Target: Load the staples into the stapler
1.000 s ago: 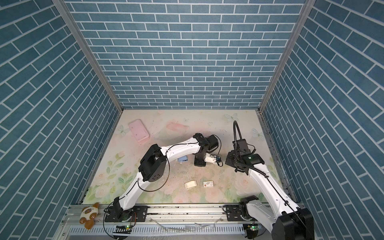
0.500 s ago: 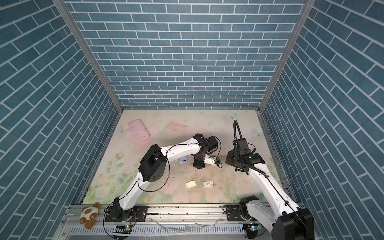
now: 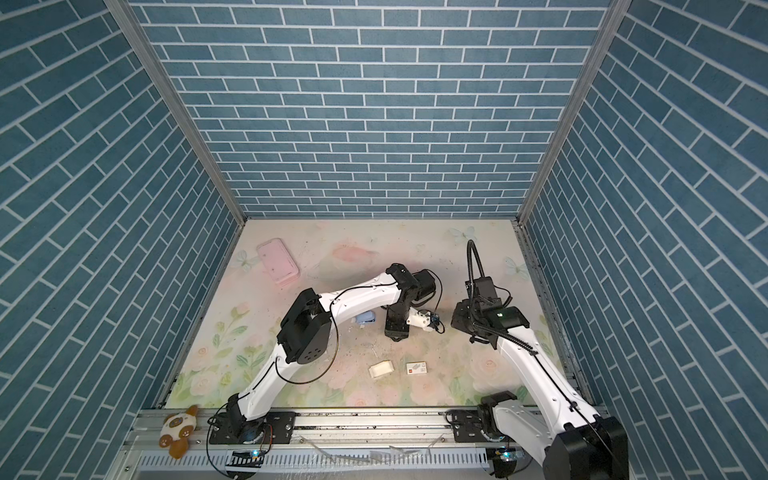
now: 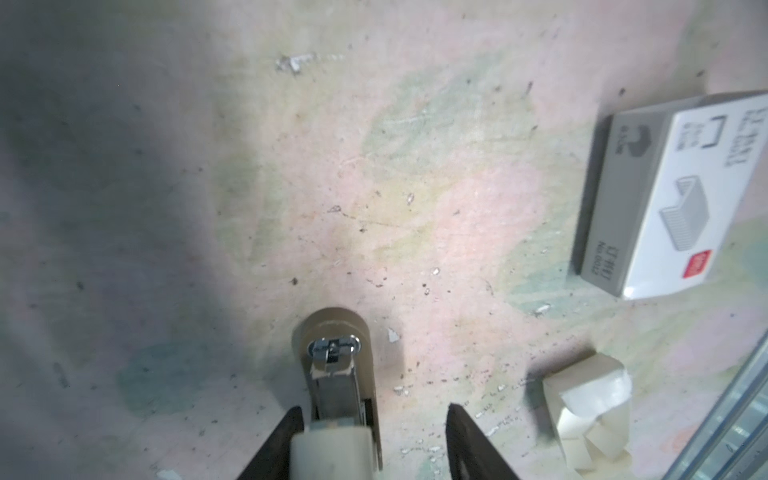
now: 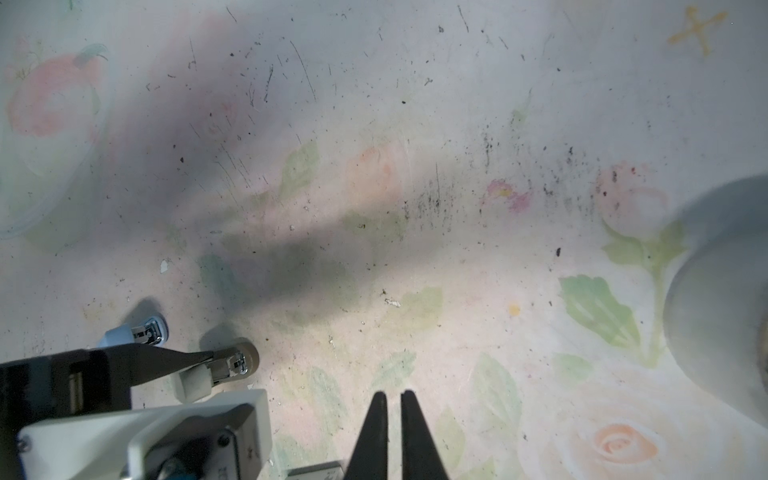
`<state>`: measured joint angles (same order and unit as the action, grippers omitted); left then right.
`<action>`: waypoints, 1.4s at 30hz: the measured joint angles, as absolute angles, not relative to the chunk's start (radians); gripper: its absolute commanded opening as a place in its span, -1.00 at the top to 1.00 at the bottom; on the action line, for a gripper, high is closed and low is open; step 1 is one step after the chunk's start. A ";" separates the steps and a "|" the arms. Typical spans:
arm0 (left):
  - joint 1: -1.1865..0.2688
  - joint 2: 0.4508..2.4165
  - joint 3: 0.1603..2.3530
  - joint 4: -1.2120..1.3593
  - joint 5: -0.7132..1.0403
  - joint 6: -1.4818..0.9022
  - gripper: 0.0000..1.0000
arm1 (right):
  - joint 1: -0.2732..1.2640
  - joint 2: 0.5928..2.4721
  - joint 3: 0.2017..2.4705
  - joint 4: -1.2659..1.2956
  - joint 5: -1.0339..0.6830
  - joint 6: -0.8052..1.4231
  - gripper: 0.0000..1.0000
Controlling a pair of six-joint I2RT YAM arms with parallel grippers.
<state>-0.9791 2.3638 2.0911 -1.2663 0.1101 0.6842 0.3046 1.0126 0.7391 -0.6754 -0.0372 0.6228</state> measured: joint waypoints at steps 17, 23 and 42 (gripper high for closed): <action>-0.974 2.310 2.062 -1.237 0.103 0.640 -0.10 | 0.305 1.013 0.739 -0.674 -0.037 0.623 0.78; -0.971 2.271 2.046 -1.199 0.094 0.625 0.00 | 0.305 1.018 0.739 -0.673 -0.038 0.623 0.78; -0.971 2.268 1.948 -1.125 0.106 0.596 0.12 | 0.305 1.020 0.733 -0.673 -0.037 0.623 0.80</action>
<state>-0.9707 2.2681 1.9480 -1.1248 0.1062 0.5964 0.3046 1.0203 0.7334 -0.6731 -0.0372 0.6228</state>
